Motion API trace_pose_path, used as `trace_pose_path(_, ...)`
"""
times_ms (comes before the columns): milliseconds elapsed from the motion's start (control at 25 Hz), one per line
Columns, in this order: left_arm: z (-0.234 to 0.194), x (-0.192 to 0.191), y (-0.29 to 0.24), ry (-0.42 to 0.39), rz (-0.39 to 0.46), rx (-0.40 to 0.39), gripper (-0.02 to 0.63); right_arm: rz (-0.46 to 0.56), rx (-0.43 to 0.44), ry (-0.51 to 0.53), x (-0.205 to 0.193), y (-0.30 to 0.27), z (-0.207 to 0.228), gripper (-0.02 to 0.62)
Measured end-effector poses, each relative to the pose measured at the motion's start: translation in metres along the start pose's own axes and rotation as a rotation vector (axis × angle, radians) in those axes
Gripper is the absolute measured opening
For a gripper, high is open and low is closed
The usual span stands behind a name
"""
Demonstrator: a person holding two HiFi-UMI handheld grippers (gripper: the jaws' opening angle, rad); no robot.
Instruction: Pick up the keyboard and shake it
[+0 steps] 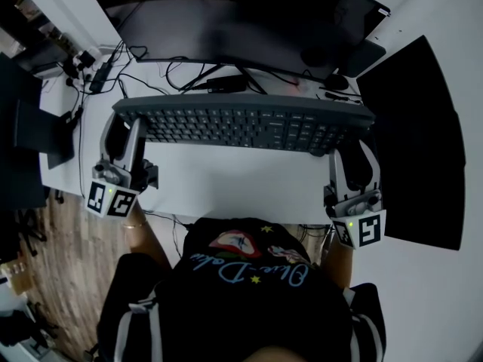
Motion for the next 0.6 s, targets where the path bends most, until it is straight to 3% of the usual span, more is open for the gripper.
trace_pose_path(600,-0.007,-0.042,0.000,0.051,-0.135,0.028,0.209,-0.111,-0.005,-0.134,-0.049,0.003,-0.003,0.132)
Point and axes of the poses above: the fingertips, and each gripper's own axes: y backward along the fingers, z to its right, x out of its top, the point moved 7 cm from there along y, backward along the fingers, and after that the axes turned 10 degrees about -z, right-handed, at the moved point
